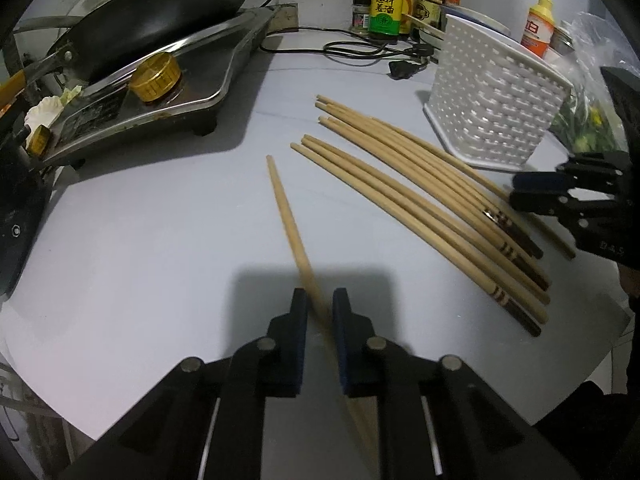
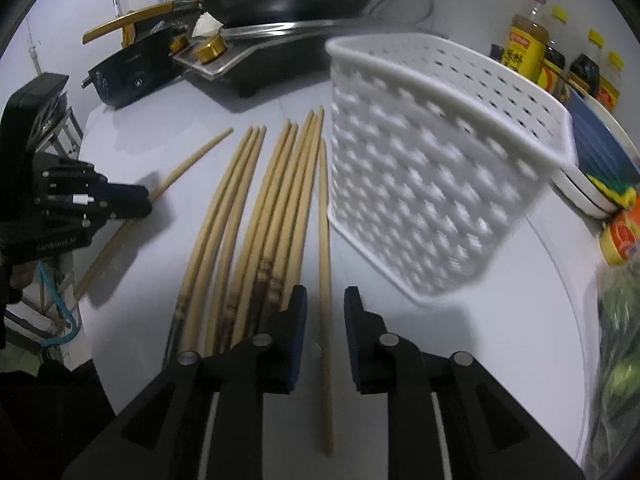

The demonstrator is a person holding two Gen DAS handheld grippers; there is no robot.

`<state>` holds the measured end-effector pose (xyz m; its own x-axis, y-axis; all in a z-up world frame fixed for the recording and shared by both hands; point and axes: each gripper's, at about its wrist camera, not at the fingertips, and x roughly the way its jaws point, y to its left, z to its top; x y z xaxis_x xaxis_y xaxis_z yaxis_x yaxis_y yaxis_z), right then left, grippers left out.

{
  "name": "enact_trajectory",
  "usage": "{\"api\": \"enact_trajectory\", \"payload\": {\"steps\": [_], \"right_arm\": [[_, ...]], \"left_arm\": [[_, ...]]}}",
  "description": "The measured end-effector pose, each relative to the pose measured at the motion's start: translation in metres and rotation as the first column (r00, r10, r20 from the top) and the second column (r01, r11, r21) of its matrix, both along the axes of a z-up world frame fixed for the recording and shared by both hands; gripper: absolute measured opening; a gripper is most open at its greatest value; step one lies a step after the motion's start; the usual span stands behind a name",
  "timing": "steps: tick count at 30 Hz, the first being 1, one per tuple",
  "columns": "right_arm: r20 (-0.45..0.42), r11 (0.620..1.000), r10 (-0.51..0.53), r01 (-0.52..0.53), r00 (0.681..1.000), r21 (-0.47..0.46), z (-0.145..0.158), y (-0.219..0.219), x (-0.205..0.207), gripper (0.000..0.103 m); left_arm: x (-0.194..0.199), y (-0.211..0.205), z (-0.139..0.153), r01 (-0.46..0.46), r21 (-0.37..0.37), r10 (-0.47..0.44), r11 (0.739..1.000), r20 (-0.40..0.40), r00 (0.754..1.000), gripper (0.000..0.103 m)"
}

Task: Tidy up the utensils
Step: 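Lift the chopstick upright with the right tool toward the white holder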

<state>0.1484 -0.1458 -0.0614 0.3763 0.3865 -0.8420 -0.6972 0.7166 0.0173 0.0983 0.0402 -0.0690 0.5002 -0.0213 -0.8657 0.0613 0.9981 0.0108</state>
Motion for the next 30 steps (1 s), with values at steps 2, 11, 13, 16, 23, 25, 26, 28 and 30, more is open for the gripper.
{"api": "enact_trajectory", "payload": {"steps": [2,11,13,16,23,25,26,28,30], "right_arm": [[0.003,1.0,-0.002,0.002,1.0,-0.005,-0.001,0.007,0.005,0.017],[-0.01,1.0,-0.007,0.007,1.0,0.013,-0.01,0.016,0.012,0.005],[-0.008,0.999,-0.009,0.009,1.0,0.031,-0.01,0.016,0.012,0.005],[0.01,0.999,-0.004,0.004,1.0,0.043,-0.006,0.018,0.006,0.005],[0.059,0.995,0.005,-0.011,0.998,0.103,0.027,0.015,-0.008,0.005],[0.077,0.99,0.003,-0.014,0.997,0.14,0.042,0.012,-0.01,0.005],[0.089,0.986,0.003,-0.018,0.996,0.166,0.052,0.009,-0.011,0.005],[0.109,0.978,0.001,-0.023,0.994,0.206,0.068,0.006,-0.012,0.005],[0.13,0.97,-0.001,-0.03,0.991,0.241,0.084,0.001,-0.014,0.005]], "left_arm": [[0.002,0.001,0.0,0.0,-0.002,0.0,1.0,0.002,1.0,0.012],[0.003,0.007,0.0,0.008,-0.022,-0.008,1.0,0.032,0.999,0.01],[0.001,0.011,0.0,-0.003,-0.041,0.005,0.999,0.038,0.999,0.006],[-0.003,0.018,0.002,-0.032,-0.063,0.036,0.998,0.059,0.998,0.006],[-0.008,0.023,0.014,-0.041,-0.097,0.051,0.994,0.107,0.993,0.006],[-0.008,0.023,0.022,-0.042,-0.107,0.056,0.993,0.128,0.99,0.006],[-0.008,0.023,0.025,-0.042,-0.11,0.057,0.993,0.138,0.989,0.006],[-0.007,0.022,0.033,-0.038,-0.118,0.057,0.992,0.16,0.986,0.006],[-0.006,0.019,0.044,-0.028,-0.123,0.051,0.992,0.19,0.98,0.006]]}}
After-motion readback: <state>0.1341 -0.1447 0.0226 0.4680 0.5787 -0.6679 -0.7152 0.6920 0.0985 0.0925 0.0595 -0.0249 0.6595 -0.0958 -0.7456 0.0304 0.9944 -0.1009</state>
